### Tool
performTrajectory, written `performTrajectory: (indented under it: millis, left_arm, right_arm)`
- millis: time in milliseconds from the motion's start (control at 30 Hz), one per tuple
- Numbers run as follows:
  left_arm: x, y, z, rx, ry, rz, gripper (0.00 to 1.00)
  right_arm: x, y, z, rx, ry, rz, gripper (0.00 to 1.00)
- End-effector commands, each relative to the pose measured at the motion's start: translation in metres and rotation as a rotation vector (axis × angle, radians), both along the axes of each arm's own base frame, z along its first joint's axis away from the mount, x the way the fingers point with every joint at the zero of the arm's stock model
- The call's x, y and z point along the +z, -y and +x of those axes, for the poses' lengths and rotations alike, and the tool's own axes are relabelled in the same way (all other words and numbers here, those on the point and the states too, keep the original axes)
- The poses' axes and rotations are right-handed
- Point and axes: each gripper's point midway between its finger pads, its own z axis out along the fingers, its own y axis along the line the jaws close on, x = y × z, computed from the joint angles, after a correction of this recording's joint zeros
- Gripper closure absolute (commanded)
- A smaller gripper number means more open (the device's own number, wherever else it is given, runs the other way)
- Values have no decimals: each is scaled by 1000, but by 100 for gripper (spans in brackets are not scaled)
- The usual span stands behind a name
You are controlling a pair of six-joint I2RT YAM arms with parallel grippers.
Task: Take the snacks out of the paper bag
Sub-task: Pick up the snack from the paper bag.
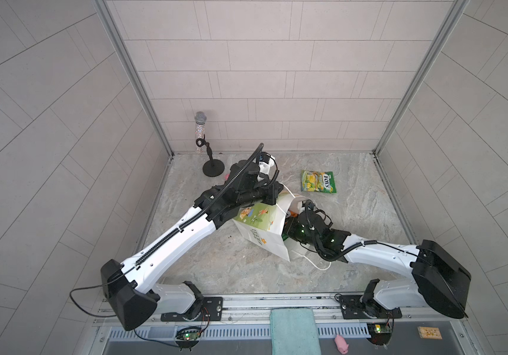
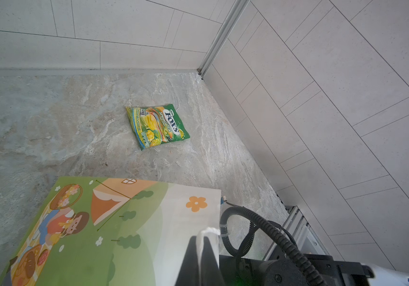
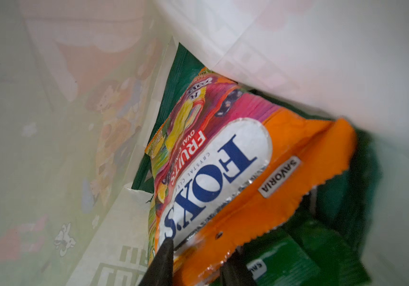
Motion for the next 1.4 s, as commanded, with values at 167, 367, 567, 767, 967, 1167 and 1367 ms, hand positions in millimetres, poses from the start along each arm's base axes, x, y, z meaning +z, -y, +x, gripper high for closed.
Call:
performTrajectory:
  millis: [167, 367, 567, 767, 967, 1167, 1367]
  left_arm:
    - [16, 3, 0, -9, 38, -28, 100]
    - [16, 2, 1, -2, 40, -25, 100]
    - [15, -4, 3, 23, 51, -3, 100]
    - [14, -8, 5, 42, 57, 8, 100]
    - [11, -11, 7, 64, 57, 23, 100]
    - [10, -13, 9, 78, 56, 27, 100]
    - [10, -15, 10, 89, 57, 30, 100]
  right_arm:
    - [-6, 3, 8, -73, -32, 9, 66]
    - [-8, -7, 10, -42, -23, 25, 86]
    - [11, -3, 8, -3, 40, -13, 100]
    - [36, 0, 1, 61, 106, -54, 100]
    - [56, 14, -6, 74, 157, -104, 100]
    - [72, 36, -12, 46, 231, -141, 100]
    - [86, 58, -20, 24, 276, -188, 100]
